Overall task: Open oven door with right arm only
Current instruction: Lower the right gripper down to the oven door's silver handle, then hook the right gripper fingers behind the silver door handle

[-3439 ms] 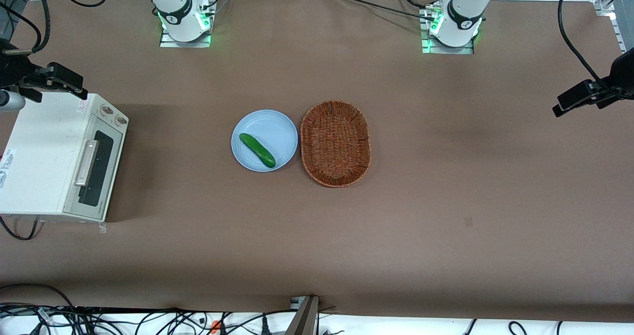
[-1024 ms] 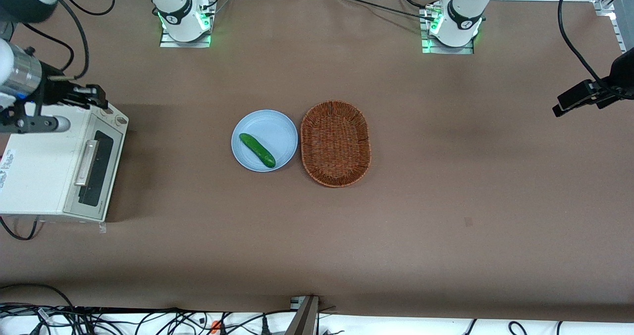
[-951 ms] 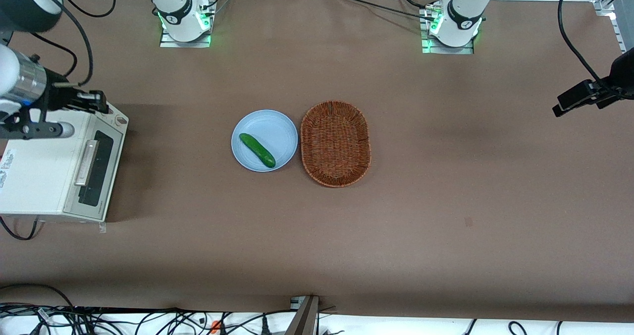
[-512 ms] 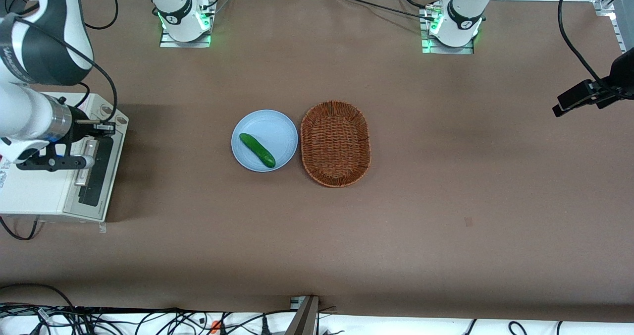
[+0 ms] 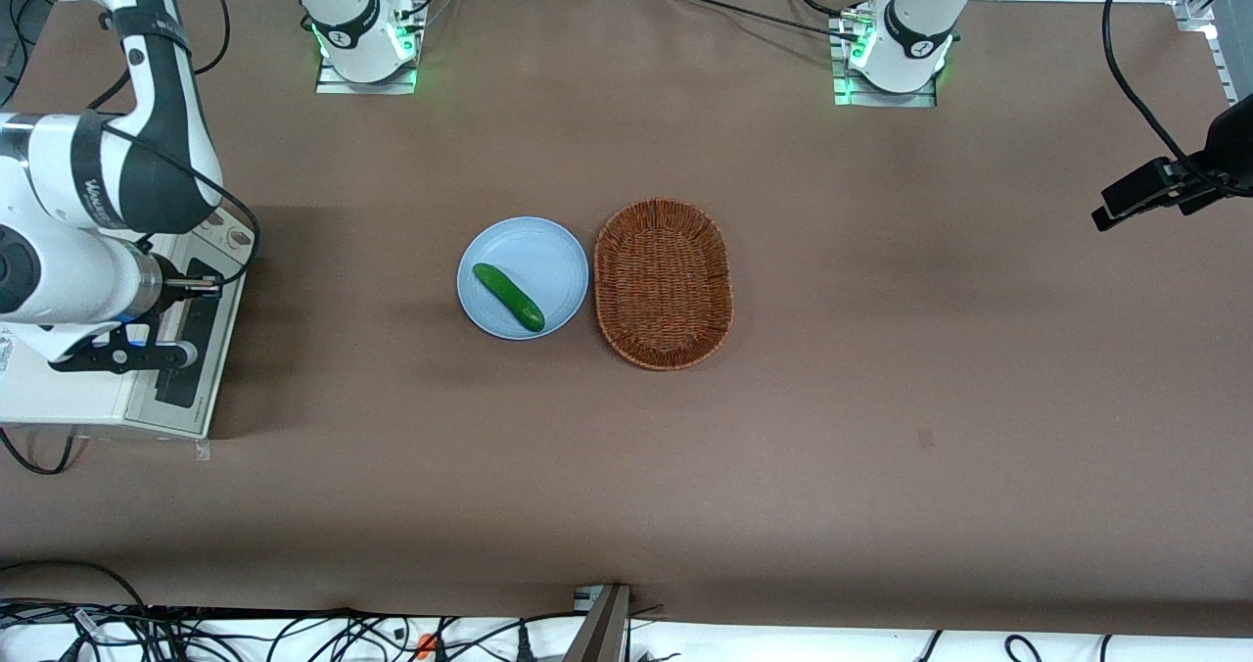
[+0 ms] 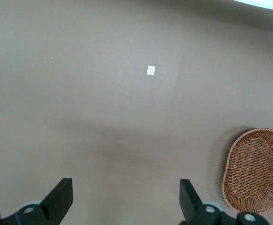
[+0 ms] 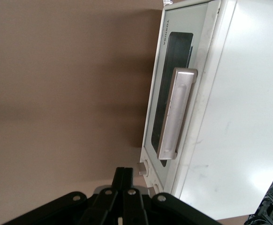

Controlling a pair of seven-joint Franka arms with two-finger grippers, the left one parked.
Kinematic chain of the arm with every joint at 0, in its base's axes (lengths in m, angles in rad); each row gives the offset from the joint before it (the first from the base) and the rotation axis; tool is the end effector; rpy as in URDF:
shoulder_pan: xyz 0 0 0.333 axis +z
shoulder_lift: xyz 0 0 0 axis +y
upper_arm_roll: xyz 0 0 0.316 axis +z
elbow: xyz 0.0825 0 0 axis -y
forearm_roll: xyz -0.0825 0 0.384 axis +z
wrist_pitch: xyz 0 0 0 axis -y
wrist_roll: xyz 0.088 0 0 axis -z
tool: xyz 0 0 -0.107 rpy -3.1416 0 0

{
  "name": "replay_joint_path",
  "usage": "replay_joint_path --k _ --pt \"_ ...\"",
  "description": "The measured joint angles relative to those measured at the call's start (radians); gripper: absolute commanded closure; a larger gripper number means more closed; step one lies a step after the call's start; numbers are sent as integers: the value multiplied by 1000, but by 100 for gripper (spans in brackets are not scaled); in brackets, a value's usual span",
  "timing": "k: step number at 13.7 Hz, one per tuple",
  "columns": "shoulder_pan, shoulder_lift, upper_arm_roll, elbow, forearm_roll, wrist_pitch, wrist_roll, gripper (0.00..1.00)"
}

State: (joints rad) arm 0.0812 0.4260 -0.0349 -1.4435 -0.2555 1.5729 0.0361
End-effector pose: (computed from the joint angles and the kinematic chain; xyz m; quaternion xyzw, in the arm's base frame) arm 0.6513 0.0066 0.4283 0.9799 0.0245 -0.1408 0.1392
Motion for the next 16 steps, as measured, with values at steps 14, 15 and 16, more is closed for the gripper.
replay_joint_path --k 14,15,16 --pt "-24 97 -6 0 -152 110 0 100" --pt "-26 100 -6 0 -157 111 0 100" --pt "-28 101 -6 0 -159 111 -3 100"
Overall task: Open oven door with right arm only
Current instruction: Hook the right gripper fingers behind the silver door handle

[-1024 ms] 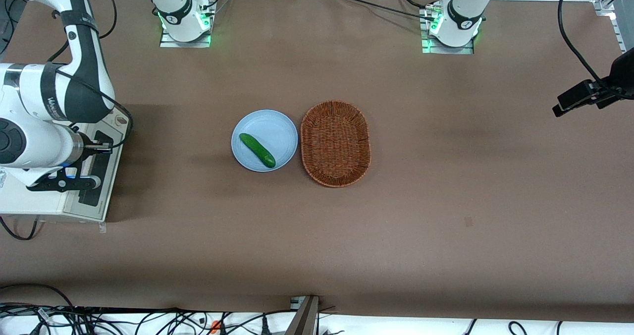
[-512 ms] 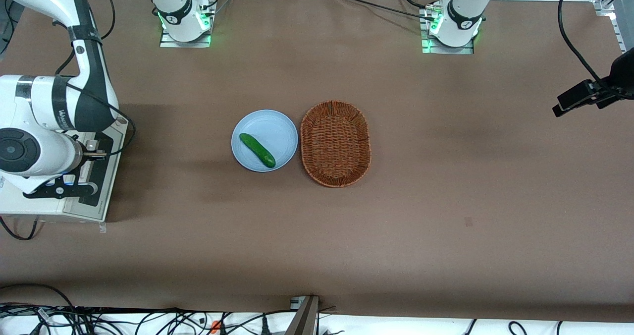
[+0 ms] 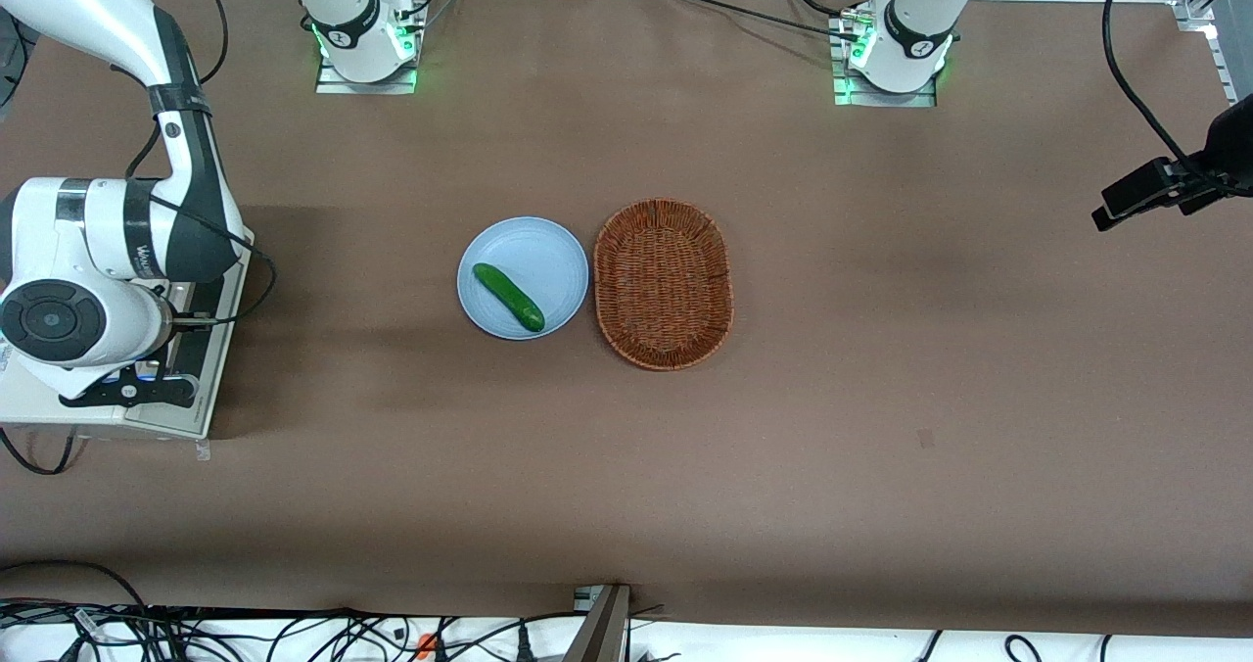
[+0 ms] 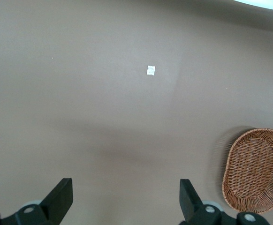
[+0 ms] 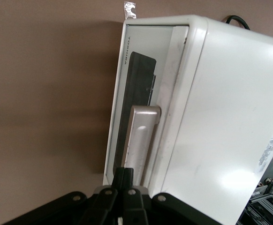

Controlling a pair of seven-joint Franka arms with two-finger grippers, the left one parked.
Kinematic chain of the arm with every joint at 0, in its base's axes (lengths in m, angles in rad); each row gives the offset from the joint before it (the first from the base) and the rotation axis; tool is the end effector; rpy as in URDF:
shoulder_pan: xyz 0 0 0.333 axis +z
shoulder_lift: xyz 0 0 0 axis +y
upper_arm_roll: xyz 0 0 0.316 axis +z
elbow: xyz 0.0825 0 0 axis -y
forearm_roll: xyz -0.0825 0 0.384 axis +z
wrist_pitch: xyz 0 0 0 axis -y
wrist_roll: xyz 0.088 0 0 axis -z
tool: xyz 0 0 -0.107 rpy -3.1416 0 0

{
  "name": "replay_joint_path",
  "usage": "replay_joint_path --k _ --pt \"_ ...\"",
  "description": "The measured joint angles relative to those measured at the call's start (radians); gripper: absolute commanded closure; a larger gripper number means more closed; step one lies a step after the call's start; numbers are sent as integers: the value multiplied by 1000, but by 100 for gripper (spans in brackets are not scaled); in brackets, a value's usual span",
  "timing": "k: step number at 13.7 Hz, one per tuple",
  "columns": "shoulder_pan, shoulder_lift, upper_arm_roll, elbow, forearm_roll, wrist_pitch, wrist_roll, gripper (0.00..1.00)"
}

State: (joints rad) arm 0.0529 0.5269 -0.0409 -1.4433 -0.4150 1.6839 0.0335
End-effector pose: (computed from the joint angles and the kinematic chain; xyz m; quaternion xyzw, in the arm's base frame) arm 0.6740 -0.0262 0.3724 0.9668 0.0430 -0.1346 0.2128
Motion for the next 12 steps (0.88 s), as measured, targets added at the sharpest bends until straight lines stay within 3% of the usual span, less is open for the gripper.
replay_joint_path --k 12 --pt "-22 37 0 0 -26 37 -13 100"
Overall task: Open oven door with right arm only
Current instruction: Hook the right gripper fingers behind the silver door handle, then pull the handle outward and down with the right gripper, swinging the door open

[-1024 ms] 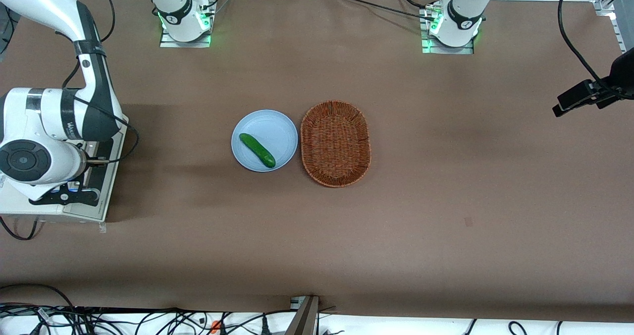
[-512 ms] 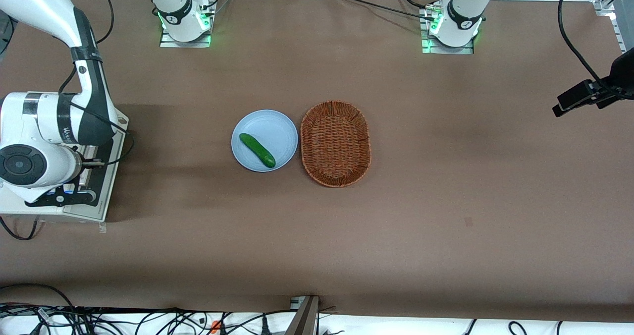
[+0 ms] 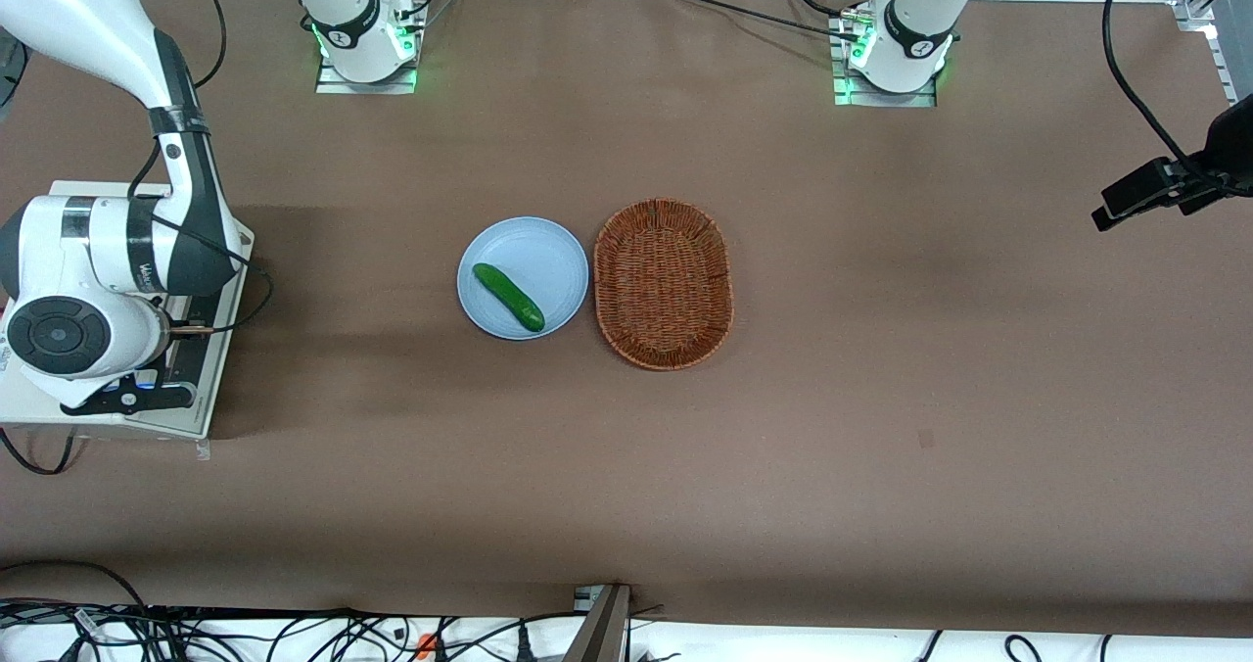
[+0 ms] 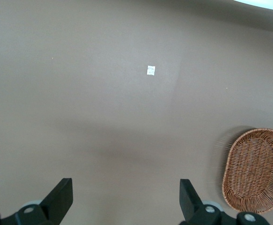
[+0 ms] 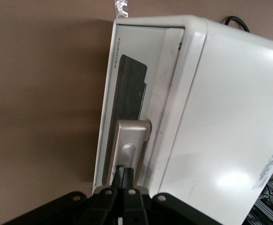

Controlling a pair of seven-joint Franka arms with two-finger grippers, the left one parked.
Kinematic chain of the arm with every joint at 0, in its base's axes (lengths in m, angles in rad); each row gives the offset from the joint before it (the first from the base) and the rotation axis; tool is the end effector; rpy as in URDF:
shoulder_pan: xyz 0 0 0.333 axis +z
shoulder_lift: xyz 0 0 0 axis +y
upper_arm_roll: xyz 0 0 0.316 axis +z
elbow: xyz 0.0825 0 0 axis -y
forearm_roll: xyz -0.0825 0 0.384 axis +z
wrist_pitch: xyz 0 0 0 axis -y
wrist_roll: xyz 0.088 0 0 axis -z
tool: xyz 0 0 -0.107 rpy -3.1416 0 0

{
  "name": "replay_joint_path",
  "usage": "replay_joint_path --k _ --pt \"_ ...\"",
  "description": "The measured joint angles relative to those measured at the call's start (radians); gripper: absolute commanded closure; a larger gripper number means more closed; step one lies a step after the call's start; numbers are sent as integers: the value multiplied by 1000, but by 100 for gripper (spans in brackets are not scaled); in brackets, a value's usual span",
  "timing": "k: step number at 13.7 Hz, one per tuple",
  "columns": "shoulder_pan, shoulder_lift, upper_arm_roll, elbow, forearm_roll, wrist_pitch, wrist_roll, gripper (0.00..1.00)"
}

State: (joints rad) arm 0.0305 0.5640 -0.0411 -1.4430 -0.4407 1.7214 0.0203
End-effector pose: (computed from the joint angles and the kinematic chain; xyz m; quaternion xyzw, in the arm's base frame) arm 0.6794 -0.0420 0.3502 0.9642 0.0498 -0.1376 0.2210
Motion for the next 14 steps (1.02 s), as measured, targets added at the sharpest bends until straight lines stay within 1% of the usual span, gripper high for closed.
replay_joint_path --k 14 --pt "15 8 7 0 0 2 8 100"
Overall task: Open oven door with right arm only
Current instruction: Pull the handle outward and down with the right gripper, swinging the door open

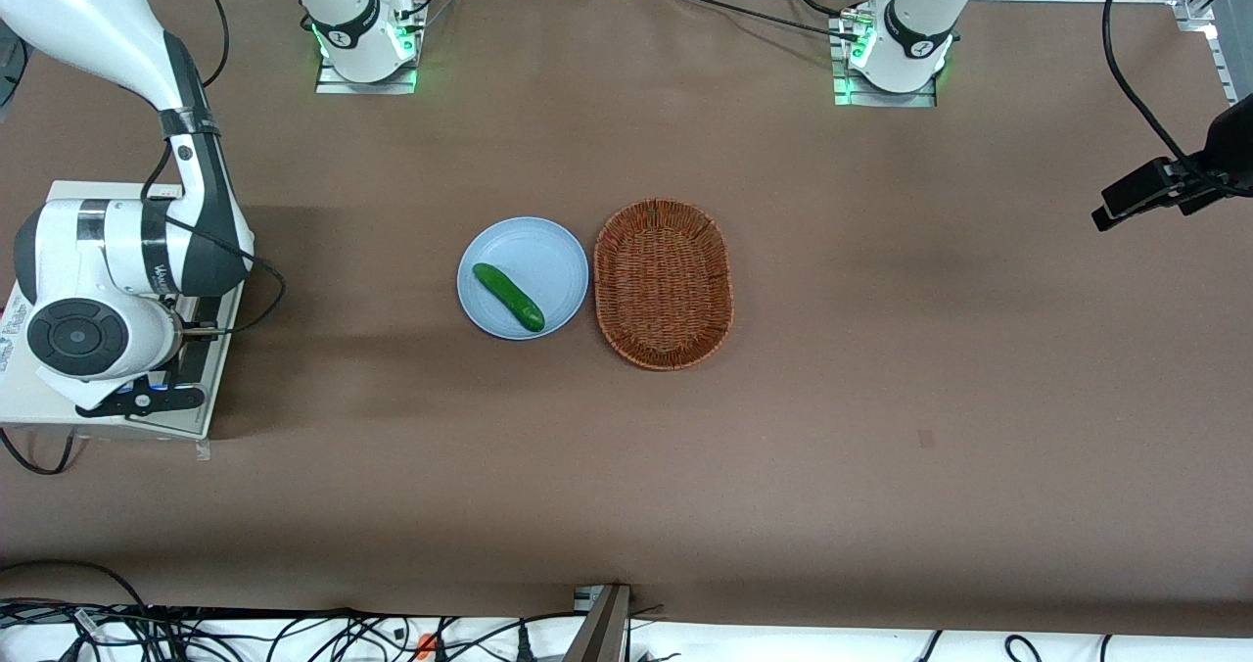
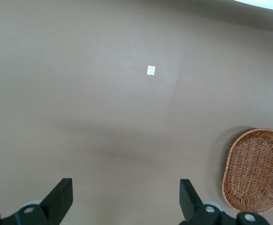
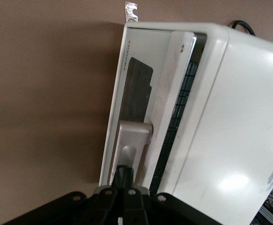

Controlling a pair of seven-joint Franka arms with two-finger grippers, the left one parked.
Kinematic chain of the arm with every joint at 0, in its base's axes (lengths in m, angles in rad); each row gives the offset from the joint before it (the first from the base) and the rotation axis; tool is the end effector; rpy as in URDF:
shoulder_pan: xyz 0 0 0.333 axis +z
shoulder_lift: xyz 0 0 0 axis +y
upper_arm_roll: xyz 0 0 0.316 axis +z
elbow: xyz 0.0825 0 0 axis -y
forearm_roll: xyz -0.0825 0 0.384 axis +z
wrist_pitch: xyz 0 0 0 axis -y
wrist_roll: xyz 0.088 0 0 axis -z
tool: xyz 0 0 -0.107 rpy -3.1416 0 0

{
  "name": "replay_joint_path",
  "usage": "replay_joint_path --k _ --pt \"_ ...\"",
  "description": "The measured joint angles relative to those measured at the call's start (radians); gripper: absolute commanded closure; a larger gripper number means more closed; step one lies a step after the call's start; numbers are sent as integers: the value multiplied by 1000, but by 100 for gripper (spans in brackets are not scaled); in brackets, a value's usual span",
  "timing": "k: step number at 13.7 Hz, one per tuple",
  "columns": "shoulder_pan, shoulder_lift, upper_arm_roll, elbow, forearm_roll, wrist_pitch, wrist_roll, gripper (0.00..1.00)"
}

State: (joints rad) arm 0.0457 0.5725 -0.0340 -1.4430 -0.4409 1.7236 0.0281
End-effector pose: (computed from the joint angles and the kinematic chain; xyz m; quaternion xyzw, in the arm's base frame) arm 0.6805 -0.0276 0.3443 0.9638 0.0577 -0.1374 0.2210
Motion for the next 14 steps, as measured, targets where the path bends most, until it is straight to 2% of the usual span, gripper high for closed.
replay_joint_path --k 8,14 --pt "39 24 15 -3 19 48 60 100" --pt "59 84 24 -16 140 174 109 100"
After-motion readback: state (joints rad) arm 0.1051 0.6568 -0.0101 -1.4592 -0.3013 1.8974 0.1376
